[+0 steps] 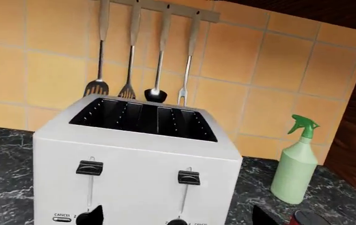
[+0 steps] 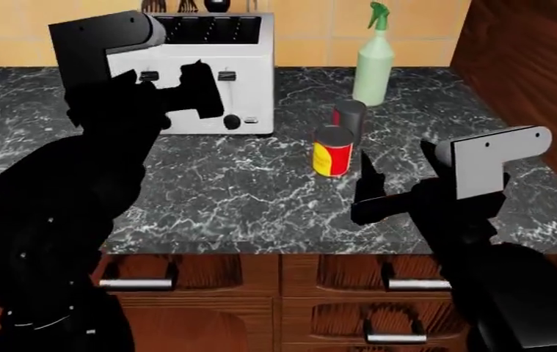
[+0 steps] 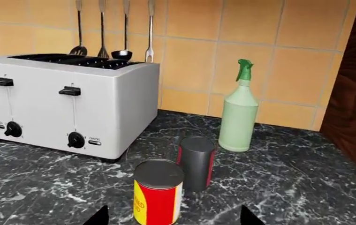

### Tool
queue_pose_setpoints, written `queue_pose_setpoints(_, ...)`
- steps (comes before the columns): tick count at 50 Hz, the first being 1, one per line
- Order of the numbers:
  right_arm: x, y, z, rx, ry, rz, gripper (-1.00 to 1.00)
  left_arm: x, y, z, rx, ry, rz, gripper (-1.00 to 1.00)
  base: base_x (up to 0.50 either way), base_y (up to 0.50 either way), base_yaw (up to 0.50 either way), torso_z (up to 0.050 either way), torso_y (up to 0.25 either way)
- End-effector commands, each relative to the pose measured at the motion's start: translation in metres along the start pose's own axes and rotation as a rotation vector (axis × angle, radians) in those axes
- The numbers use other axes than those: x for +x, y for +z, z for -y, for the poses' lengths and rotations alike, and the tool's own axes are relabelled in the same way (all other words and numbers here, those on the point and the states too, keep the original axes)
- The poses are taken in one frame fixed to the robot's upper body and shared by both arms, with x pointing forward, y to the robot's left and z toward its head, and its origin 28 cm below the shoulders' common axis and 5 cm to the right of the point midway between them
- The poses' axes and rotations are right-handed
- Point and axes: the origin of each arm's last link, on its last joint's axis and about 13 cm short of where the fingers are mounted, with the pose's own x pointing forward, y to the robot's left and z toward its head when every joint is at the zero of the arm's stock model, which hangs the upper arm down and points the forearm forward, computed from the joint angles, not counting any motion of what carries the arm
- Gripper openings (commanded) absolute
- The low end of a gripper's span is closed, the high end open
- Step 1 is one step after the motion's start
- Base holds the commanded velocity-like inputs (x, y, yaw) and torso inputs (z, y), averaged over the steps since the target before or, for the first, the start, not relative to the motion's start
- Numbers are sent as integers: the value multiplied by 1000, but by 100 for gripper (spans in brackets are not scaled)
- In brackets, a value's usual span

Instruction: Pick the cans from the counter and place them in their designated side in the cabinet.

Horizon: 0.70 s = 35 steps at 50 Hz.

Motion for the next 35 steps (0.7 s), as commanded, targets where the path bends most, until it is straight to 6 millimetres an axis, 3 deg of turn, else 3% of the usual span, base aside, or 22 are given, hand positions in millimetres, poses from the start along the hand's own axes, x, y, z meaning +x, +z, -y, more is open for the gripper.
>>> queue_pose_setpoints(1,-6,4,2,1,-1,8,100,-1,10,4,-3,-21,-32,100,500,0,0,0,0)
queue_pose_setpoints(18,-8,4,-2,-62,11,-22,100,-6,16,2,-32,-40,-42,100,500,0,0,0,1)
queue_pose_setpoints(22,-8,2,-2,-65,9,-35,100,-12,31,1,-79,-76,10,100,500,0,0,0,0)
queue_pose_setpoints(29,-12,8,-2,-34,-30,-105,100,-17,43,-2,-98,-104,44,100,0,0,0,0,1)
queue_pose_setpoints(35,-20,16,-14,54,117,-90,100,-16,41,-1,-92,-98,39,100,0,0,0,0,0)
